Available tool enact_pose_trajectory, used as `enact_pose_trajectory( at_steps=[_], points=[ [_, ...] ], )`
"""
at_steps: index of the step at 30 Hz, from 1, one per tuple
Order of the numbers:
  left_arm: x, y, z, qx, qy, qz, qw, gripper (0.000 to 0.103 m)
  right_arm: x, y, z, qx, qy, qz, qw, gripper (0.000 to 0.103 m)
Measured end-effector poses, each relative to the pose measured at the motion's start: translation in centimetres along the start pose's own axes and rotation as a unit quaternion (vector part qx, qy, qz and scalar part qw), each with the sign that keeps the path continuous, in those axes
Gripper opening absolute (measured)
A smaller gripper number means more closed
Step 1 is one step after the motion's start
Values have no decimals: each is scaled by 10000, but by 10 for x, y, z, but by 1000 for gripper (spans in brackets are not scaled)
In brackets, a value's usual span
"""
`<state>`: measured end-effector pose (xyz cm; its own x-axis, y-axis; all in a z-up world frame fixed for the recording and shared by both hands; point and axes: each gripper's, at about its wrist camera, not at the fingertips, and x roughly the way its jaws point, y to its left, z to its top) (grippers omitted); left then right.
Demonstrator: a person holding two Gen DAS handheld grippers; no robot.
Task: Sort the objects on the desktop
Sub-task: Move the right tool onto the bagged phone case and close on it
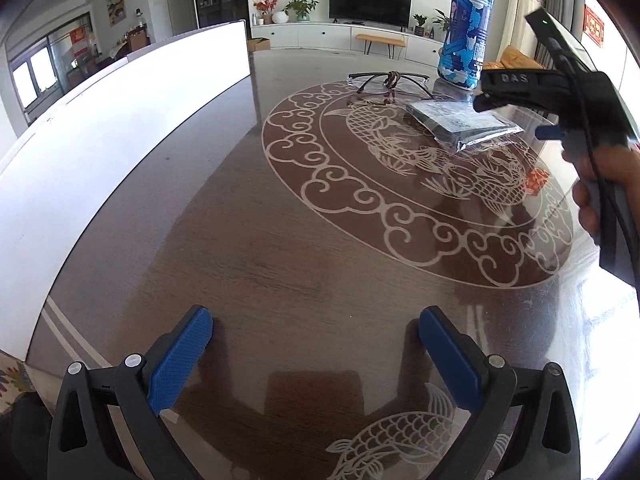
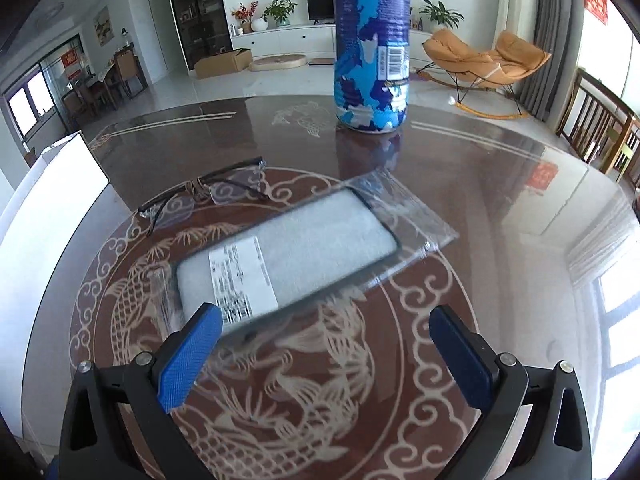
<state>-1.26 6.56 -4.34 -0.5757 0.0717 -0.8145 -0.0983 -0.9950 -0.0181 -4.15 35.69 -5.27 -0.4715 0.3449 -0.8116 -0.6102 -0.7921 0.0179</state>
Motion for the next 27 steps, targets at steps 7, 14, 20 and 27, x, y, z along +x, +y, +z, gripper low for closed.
enact_pose_trajectory(
  at_steps=[7,14,20,27],
  points=[
    [0,0,0,11,-3,-9,10000,103,55,50,49,-625,207,-581,9961,103],
    [1,-2,2,9,-1,-6,10000,103,57,28,25,-401,275,-450,9978,103],
    [2,-2,2,13,-11,-2,10000,103,22,-11,-31,-88,134,-186,9997,103],
    [2,-1,3,13,-17,-4,10000,103,-10,-52,-76,-104,83,-67,9999,103]
  ],
)
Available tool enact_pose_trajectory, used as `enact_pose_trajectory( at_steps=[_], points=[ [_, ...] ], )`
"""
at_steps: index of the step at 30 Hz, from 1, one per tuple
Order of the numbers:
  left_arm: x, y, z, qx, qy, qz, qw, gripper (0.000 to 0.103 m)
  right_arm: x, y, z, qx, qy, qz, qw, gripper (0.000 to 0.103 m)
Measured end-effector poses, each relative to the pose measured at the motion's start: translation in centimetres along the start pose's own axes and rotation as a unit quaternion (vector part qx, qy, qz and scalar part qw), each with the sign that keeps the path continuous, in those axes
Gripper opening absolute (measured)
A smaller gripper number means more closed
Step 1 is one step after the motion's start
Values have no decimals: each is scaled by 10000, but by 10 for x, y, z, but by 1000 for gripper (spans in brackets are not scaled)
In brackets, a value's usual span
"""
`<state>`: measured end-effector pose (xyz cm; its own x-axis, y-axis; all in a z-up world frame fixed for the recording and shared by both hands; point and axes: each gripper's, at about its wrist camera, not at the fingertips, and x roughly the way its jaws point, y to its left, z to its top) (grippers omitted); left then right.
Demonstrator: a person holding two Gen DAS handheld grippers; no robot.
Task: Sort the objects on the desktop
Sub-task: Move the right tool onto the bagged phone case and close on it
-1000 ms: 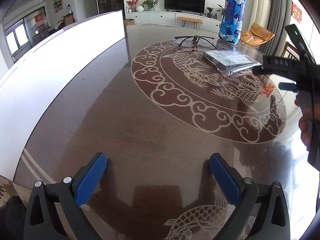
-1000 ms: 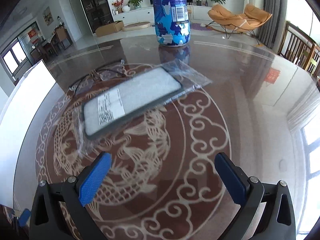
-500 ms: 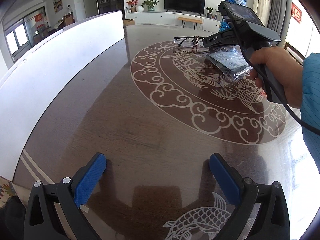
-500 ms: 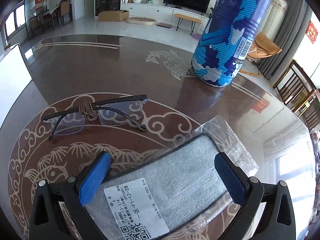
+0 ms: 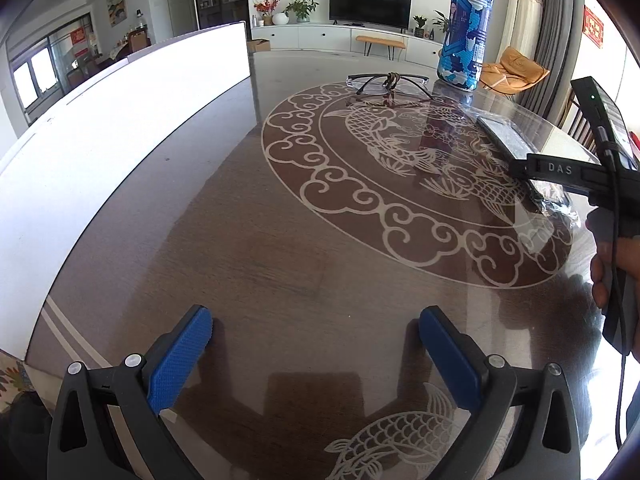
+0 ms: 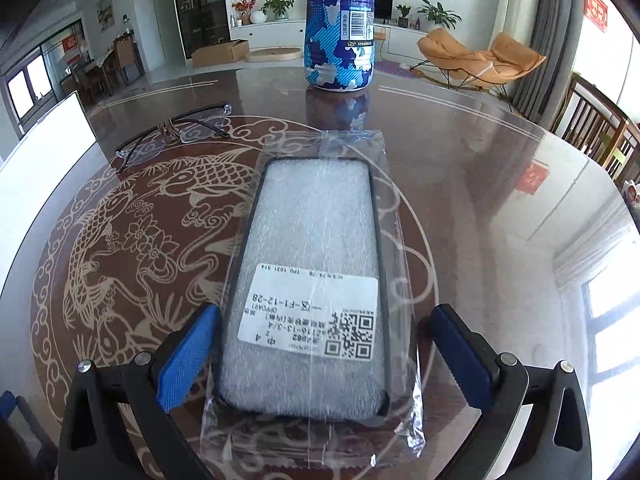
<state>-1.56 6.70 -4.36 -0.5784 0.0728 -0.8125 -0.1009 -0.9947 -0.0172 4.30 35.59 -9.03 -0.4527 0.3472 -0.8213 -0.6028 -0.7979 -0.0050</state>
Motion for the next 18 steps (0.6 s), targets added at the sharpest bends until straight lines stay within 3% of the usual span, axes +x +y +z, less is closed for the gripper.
enact_pose_trajectory(
  at_steps=[6,12,14,16,18],
  points=[
    [0,0,-1,1,-1,3,10000,103,6,-4,12,-198,177,129,9996,103],
    [-1,0,-1,3,-2,1,10000,103,21,0,29,-516,85,332,9981,103],
    [-1,0,-1,1,-2,3,10000,103,16,-2,24,-540,-26,364,9979,94],
    [-1,0,-1,2,-2,3,10000,103,6,-5,14,-567,-151,378,9976,76],
    [-1,0,-1,3,-2,2,10000,103,-4,-9,1,-556,-158,366,9977,76]
  ],
)
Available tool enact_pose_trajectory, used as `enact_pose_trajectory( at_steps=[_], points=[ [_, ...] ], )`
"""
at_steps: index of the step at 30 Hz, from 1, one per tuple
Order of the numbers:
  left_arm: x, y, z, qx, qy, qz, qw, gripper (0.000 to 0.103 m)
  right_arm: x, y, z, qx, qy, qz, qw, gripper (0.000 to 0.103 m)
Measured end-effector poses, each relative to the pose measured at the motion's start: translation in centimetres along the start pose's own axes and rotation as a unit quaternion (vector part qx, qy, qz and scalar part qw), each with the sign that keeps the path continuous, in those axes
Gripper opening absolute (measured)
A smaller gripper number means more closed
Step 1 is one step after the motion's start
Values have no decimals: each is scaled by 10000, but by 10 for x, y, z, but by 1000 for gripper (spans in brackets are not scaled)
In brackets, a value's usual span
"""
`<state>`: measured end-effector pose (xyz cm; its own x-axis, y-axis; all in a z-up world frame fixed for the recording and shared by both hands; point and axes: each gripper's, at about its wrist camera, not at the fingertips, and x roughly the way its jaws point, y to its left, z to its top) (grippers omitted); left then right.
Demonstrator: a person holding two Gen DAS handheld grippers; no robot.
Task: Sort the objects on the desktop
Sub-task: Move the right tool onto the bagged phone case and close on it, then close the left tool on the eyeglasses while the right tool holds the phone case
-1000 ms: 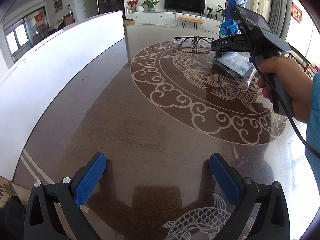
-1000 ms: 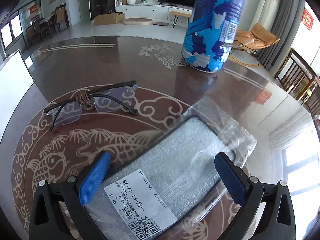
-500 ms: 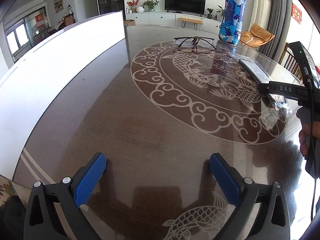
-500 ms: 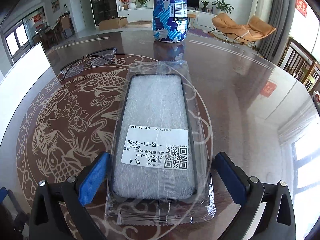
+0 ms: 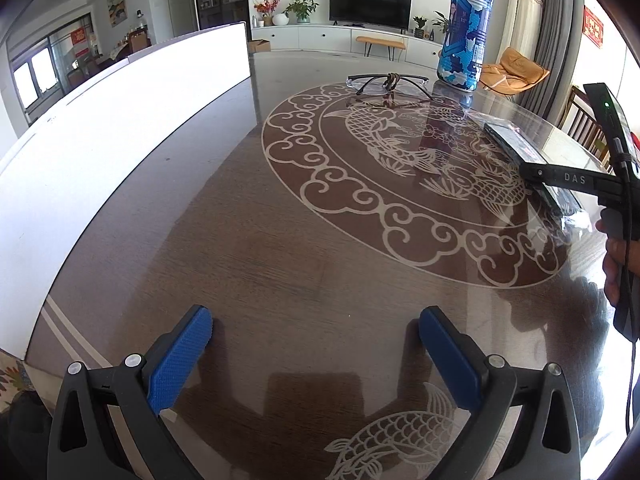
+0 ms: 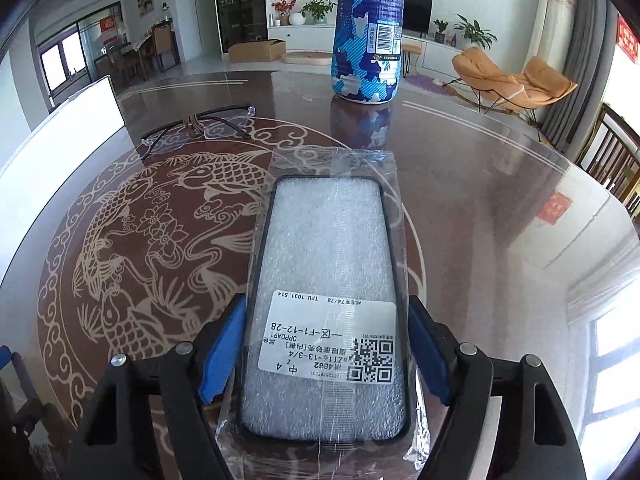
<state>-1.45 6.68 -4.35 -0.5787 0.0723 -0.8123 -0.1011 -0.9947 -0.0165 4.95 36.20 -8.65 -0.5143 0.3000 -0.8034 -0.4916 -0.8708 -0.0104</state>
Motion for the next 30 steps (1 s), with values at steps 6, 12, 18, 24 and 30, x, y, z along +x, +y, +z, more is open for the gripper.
enact_pose_trajectory(
  at_steps=[6,12,18,24,30],
  points=[
    [0,0,0,0,-2,4,10000,103,-51,-12,-67,109,-74,-61,9999,77],
    [1,0,0,-1,-5,6,10000,103,-96,-21,-127,268,-76,-187,9994,77],
    [0,0,-1,1,-6,11,10000,103,-110,-24,-148,405,-39,-252,9989,87],
    [2,0,3,355,33,-219,9991,103,-110,-23,-151,373,24,-250,9990,96],
    [37,-2,55,2040,332,-1345,9691,103,-109,-24,-150,375,39,-223,9990,98]
  ],
)
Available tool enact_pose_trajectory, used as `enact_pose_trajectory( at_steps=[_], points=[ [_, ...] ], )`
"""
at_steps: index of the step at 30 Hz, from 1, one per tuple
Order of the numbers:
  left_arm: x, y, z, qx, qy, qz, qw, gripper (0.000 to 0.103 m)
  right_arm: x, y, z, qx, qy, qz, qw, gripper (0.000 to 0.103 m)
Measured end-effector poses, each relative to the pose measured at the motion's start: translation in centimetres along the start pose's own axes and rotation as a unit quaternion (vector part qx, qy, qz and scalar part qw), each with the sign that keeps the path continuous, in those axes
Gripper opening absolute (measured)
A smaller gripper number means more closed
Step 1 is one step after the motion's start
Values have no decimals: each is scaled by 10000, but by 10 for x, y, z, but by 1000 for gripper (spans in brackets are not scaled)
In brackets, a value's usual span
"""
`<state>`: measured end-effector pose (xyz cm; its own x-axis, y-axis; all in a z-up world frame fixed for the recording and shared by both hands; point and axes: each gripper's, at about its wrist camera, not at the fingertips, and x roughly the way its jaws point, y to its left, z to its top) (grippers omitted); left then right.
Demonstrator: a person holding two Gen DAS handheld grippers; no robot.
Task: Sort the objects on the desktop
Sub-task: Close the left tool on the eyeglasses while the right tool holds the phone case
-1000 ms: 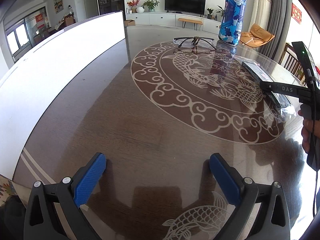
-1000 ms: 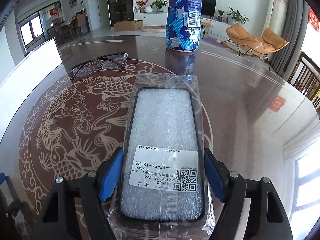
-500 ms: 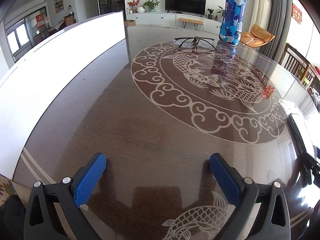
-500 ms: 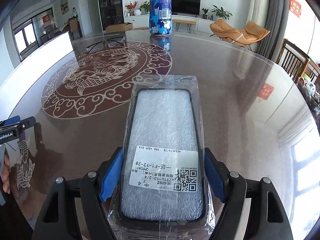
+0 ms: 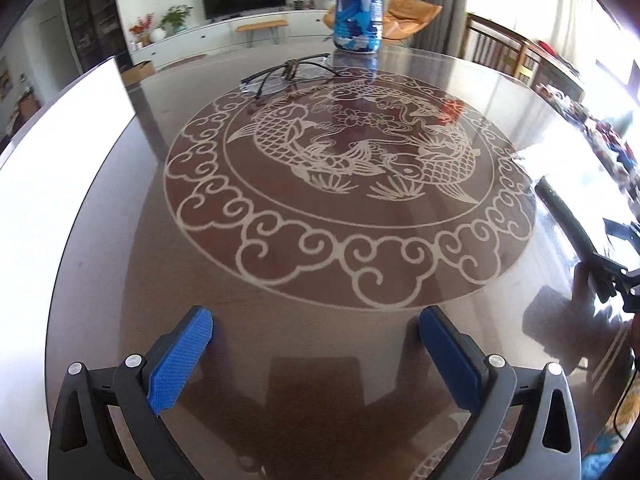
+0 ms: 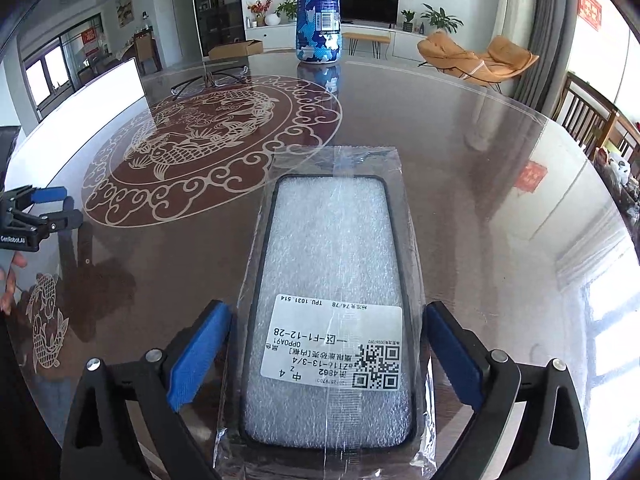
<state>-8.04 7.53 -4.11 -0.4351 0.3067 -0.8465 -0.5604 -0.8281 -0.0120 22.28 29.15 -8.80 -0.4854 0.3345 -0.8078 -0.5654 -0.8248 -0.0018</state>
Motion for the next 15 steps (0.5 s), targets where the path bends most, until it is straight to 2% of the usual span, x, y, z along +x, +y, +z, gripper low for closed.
enact_pose_trajectory(
  at_steps=[7,11,15],
  points=[
    [49,52,80,434,-189,-287,9985,103,2,3,2,-55,38,42,10000,103],
    [75,60,121,759,-203,-487,9957,103,3,3,2,-74,47,51,9999,103],
    [95,62,156,779,-219,-499,9955,103,3,3,2,-73,48,49,10000,103]
  ],
)
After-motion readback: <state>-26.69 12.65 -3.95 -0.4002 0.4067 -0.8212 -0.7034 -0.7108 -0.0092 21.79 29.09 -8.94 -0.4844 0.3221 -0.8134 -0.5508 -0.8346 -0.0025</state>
